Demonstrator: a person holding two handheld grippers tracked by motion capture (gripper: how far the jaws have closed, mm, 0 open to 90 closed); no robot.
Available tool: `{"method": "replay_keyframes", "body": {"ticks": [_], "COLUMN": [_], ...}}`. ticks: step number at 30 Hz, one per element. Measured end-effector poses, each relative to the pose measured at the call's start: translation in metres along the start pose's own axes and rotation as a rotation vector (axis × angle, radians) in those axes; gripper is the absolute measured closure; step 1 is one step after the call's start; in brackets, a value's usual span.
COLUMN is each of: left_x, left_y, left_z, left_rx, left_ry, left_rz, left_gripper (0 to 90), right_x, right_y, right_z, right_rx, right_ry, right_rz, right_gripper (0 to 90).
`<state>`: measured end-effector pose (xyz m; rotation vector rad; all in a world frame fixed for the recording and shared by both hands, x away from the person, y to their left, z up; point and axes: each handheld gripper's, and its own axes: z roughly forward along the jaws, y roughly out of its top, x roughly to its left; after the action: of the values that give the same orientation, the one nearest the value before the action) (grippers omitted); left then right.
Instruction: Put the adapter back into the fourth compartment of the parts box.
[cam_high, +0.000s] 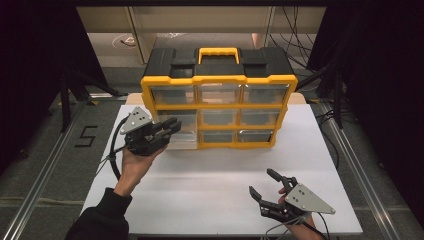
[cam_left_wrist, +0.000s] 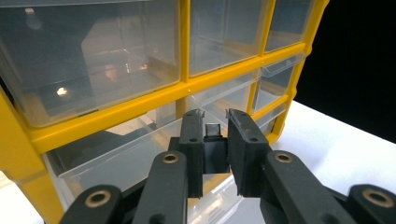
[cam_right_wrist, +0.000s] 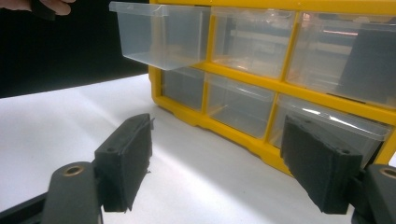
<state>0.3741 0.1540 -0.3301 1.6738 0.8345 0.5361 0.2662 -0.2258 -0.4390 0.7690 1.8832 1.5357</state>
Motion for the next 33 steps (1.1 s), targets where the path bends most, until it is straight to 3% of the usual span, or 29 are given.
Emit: {"method": "replay_keyframes", "body": {"ticks": [24,33], "left_x": [0.012,0.01], "left_y": [-0.001,0.002], "left_z": [0.011,0.009], "left_rx": [0.033,0.04], "left_ry": [0.064,0.064], "left_rz": [-0.018,-0.041], "left_gripper": [74.9,50.8], "right_x": [0.0,0.0], "right_y": [0.0,0.0], "right_z": [0.0,0.0], "right_rx": [0.001,-0.001], "right_ry": [0.0,0.0], "right_rz": [-0.001,-0.002], "right_gripper": [26.0,26.0]}}
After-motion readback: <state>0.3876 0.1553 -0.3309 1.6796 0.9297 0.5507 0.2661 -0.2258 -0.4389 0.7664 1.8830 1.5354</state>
